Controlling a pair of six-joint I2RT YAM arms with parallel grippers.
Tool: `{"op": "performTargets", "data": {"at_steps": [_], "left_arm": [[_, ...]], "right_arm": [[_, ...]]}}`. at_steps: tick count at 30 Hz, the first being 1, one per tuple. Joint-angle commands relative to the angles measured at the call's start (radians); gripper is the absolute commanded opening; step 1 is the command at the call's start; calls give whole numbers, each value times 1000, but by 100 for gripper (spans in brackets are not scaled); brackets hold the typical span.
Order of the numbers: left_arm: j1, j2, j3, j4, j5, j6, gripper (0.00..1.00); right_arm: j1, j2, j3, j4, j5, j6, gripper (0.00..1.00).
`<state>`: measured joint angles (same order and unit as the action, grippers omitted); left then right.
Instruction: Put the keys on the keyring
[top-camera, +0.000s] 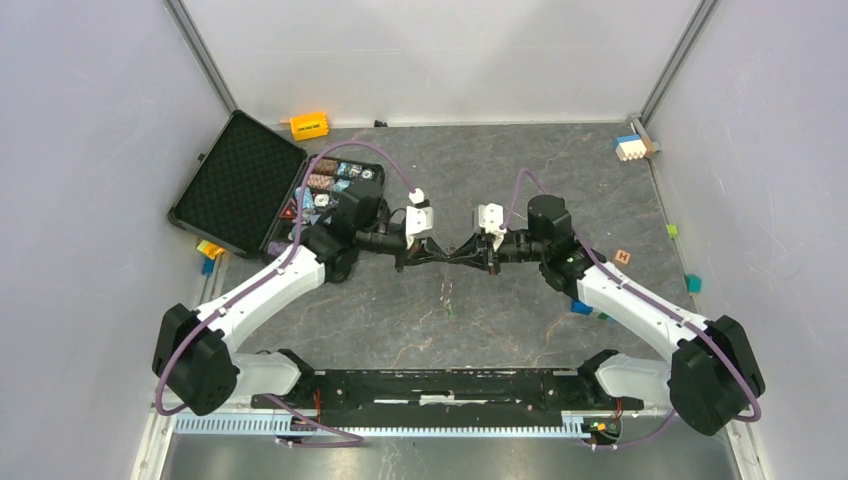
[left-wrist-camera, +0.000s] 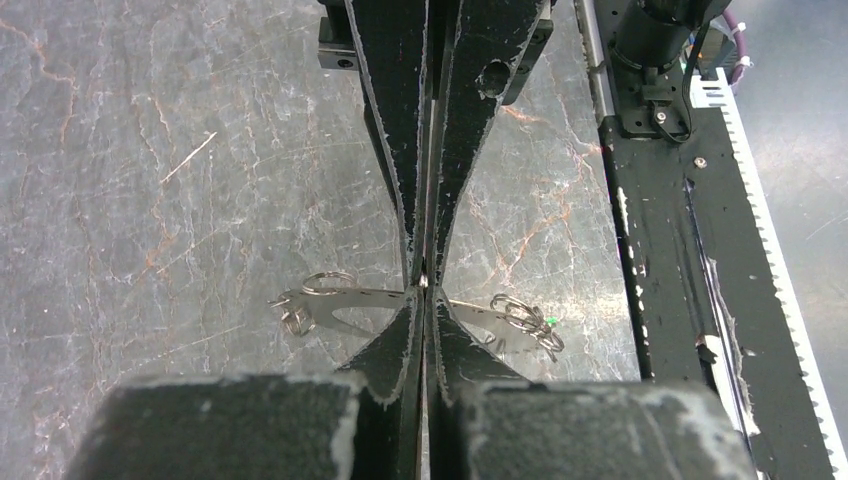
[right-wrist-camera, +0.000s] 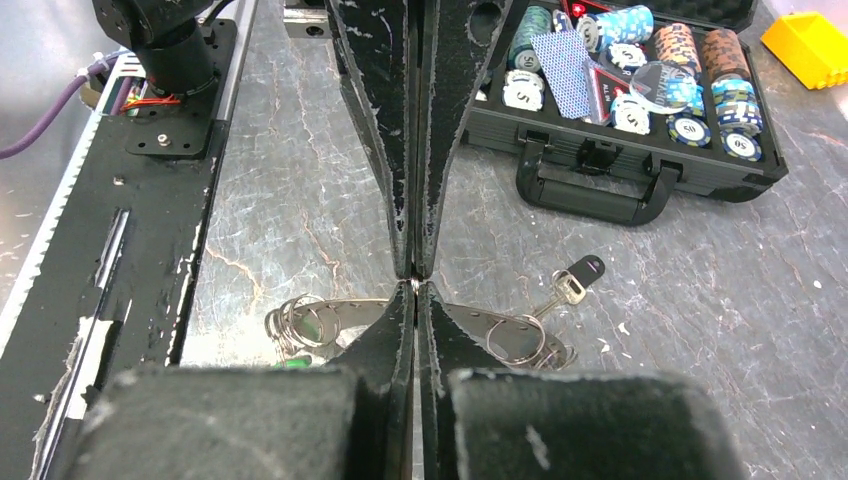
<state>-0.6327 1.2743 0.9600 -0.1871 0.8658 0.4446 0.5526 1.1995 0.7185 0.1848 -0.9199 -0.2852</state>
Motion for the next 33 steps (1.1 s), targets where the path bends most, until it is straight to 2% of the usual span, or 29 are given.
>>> {"op": "performTargets", "data": {"at_steps": [1,2,3,5,9,13,19,26,33], "left_arm": [[-13,-23,42,-3,26,52,6],[-12,-28,35,0,25,61,10],[-9,-37,23,3,23,75,23],[0,-56,-6,27,23,88,36],[44,-85,-68,113,87,71,46],[63,-89,-111,184,136,60,46],[64,-51,-133,333,190,0,37],[63,-28,-138,408,219,-63,28],[60,-19,-150,451,251,-109,25]], "right_arm": [[-3,-27,30,-12,69,-49,0],[-3,-29,29,-5,62,-47,0],[-5,-31,25,11,47,-37,0],[-6,-38,14,45,14,-6,0],[-17,-37,-7,116,-37,59,0],[-36,-38,-44,237,-95,154,0],[-52,-33,-100,444,-148,316,0],[-61,-19,-167,694,-172,484,0],[-60,-2,-172,743,-168,515,0]]}}
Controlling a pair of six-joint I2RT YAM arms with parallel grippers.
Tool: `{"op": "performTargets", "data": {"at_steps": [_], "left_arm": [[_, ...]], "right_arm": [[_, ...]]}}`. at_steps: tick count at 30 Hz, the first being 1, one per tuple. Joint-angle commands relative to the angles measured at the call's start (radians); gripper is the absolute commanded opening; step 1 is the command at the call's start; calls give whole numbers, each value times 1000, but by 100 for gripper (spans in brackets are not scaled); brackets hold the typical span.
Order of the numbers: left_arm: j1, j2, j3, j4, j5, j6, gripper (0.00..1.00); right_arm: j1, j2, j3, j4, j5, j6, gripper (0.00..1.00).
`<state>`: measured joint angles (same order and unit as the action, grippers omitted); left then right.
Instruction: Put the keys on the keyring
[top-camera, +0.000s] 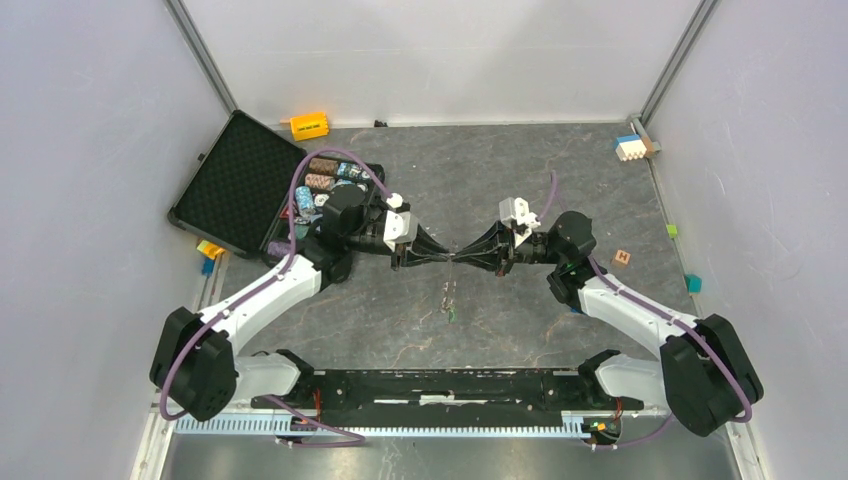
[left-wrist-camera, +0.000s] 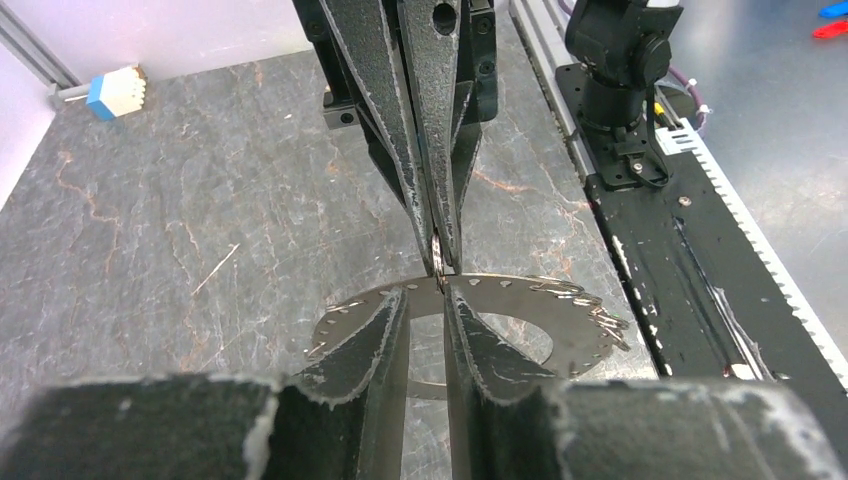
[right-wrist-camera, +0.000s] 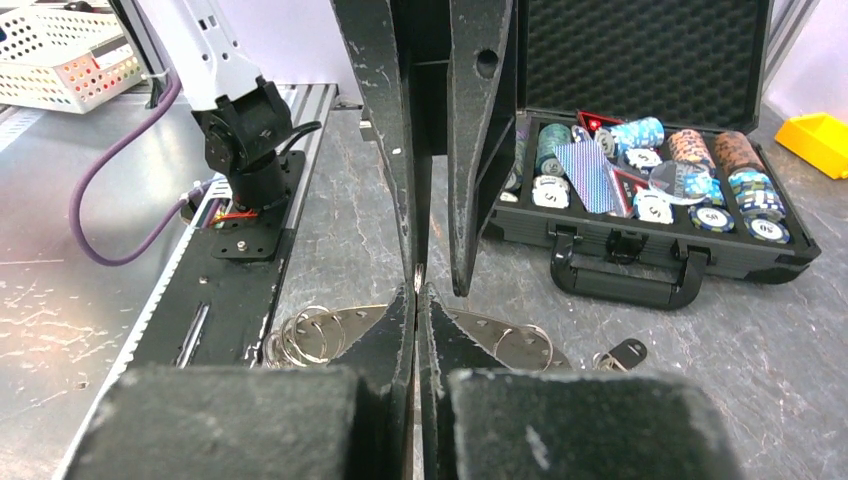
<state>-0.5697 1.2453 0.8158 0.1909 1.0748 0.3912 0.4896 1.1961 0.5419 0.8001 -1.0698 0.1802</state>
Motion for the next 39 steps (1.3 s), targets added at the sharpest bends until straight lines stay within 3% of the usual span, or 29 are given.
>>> {"op": "performTargets", "data": {"at_steps": [1,11,15,19,23,29,32,39], "left_arm": [[-4,13,-4,72,49,-57,25],[-11,27,-10,115,59,-97,23],[-14,28,-11,115,62,-100,16],[-15,26,-12,114,62,-106,2],[-16,17,-11,104,42,-116,2],[-23,-19,85,-289,-84,148,2],[-30,-28,114,-366,-146,192,2],[-90,-2,221,-552,-334,254,2]], "right_arm": [[3,2,4,127,-16,48,0],[2,5,10,82,-3,15,0],[1,2,15,50,2,-9,0],[2,0,18,8,15,-44,0],[2,-9,34,-78,31,-111,2],[4,-39,140,-486,133,-429,28],[13,-54,172,-584,174,-512,37],[37,-63,181,-636,172,-547,41]]}}
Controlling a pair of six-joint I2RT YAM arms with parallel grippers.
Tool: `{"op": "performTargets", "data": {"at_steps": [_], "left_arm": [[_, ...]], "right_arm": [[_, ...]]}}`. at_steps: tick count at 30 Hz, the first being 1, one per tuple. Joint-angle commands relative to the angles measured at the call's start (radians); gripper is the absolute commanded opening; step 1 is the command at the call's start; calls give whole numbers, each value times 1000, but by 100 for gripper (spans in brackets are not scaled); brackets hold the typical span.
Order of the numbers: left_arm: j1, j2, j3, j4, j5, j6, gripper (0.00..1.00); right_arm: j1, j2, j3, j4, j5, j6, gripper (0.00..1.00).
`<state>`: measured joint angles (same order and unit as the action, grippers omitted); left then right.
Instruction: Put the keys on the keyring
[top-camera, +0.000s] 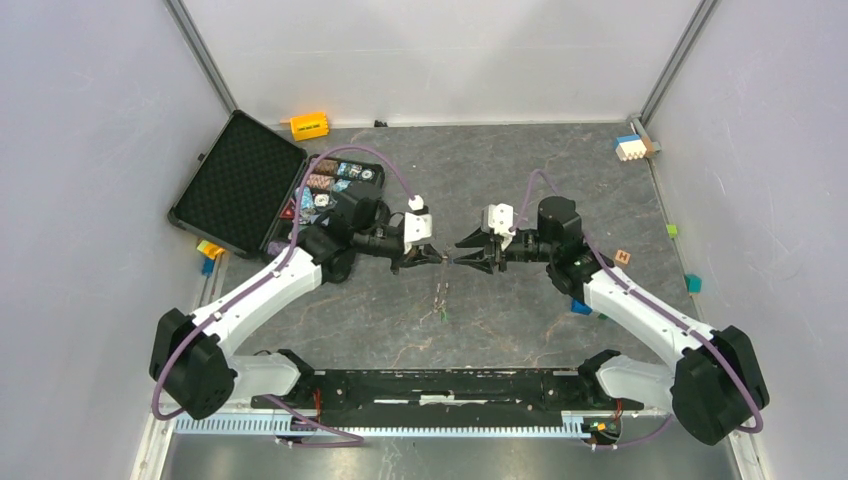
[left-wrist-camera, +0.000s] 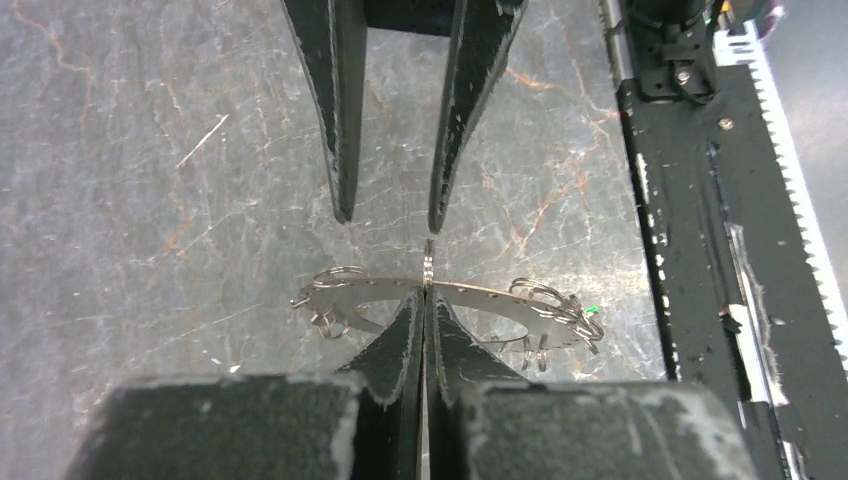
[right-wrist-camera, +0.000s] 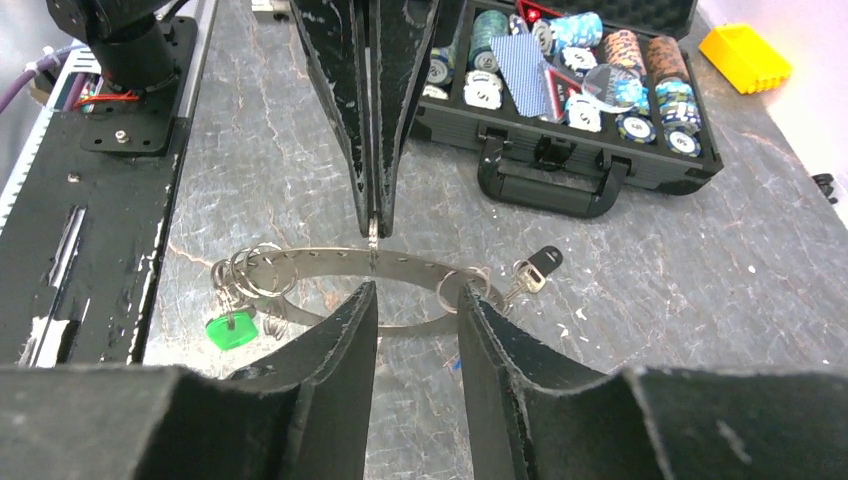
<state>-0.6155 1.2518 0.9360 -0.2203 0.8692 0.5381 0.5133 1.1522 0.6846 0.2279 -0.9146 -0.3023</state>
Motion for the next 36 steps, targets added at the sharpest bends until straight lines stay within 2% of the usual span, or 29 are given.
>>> {"op": "performTargets", "data": {"at_steps": [1,7,14,26,36], "left_arm": [[-60,-3,113,-161,-162,120,2],[-88,4,121,-173,-211,130,2],[-103,9,122,-167,-241,134,2],[-113,6,115,-142,-216,102,2],[-113,6,110,-123,-205,85,2]], "right_arm": [[17,-17,40,-62,13,-61,41],[31,1,31,-26,-41,-30,39],[36,12,26,8,-78,8,30],[50,60,18,59,-71,31,29],[63,81,17,63,-64,37,16]]}}
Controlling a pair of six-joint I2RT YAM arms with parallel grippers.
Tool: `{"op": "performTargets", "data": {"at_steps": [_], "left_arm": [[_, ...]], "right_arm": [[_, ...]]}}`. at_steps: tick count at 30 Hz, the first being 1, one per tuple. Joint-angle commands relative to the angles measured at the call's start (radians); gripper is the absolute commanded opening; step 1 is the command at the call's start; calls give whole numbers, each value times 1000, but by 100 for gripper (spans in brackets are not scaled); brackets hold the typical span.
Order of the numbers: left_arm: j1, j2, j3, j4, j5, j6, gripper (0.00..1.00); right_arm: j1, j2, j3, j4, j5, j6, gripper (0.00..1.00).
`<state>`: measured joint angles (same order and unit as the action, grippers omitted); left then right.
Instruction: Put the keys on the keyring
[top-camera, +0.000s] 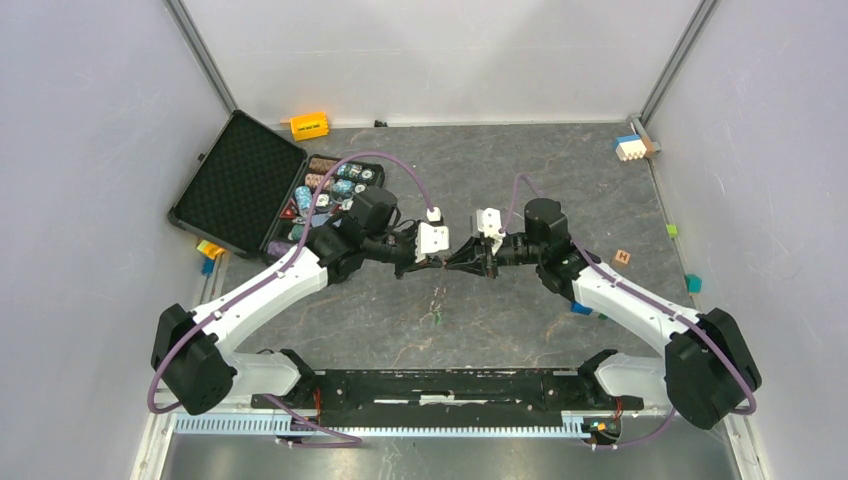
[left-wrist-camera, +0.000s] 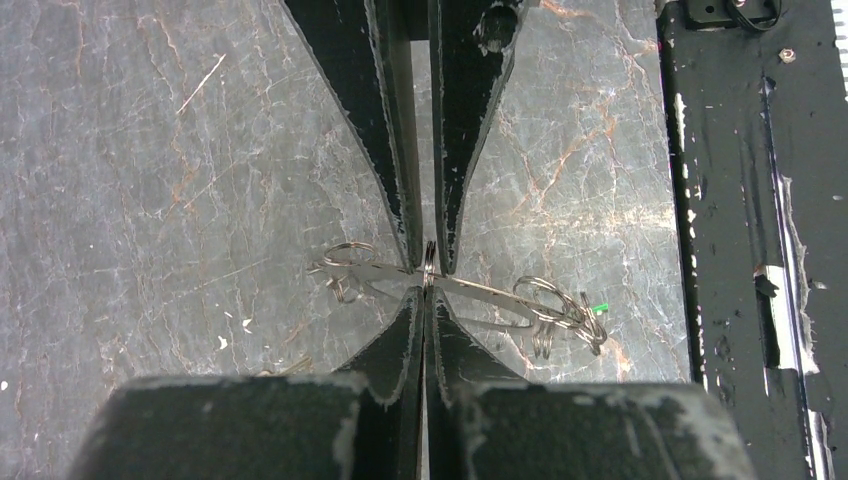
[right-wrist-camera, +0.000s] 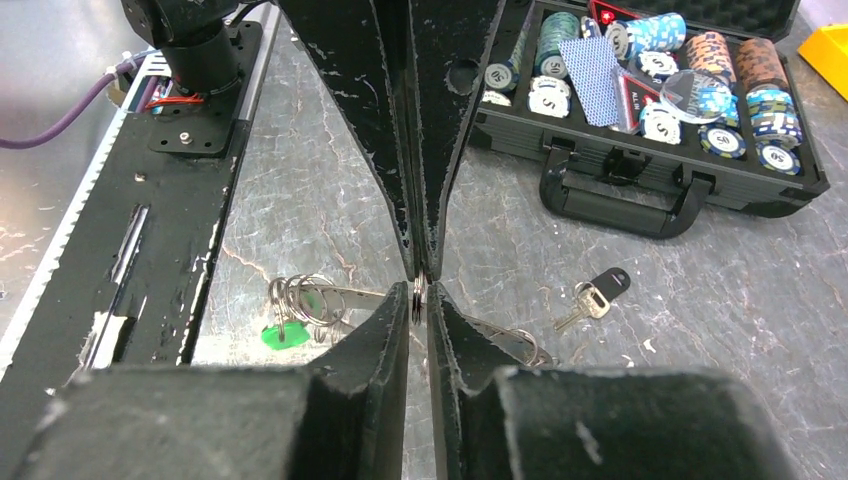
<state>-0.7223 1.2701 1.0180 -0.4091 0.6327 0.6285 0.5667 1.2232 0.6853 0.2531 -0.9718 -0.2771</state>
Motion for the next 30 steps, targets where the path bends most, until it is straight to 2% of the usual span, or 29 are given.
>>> {"op": "performTargets", "data": {"at_steps": [1,3,6,9,10,13,15,18,20,26,30], "left_arm": [[-6,-12,28,66,32,-7,2],[-6,-12,29,66,33,-8,2],[-6,-18,27,67,32,-10,2],[-5,-29,20,72,32,-10,2],[-3,-36,18,72,32,-11,8],[34,-74,1,50,100,29,33],[85,-104,-23,66,186,30,46],[179,-133,-80,171,337,-35,55],[219,-138,-117,261,406,-93,60],[238,-115,-197,491,546,-216,61],[236,-82,-242,706,613,-389,57]], "right_arm": [[10,14,17,35,-7,13,15],[12,17,18,33,-3,12,12],[12,12,17,32,2,6,0],[11,1,23,29,7,-5,0],[9,-4,26,25,2,-9,0],[-9,-21,15,61,-48,12,0],[-35,-36,-23,192,-102,102,0],[-53,-42,-100,470,-164,306,0],[-54,-37,-122,576,-182,392,0],[-55,-22,-187,939,-181,644,0],[-55,-6,-190,1015,-176,710,0]]}}
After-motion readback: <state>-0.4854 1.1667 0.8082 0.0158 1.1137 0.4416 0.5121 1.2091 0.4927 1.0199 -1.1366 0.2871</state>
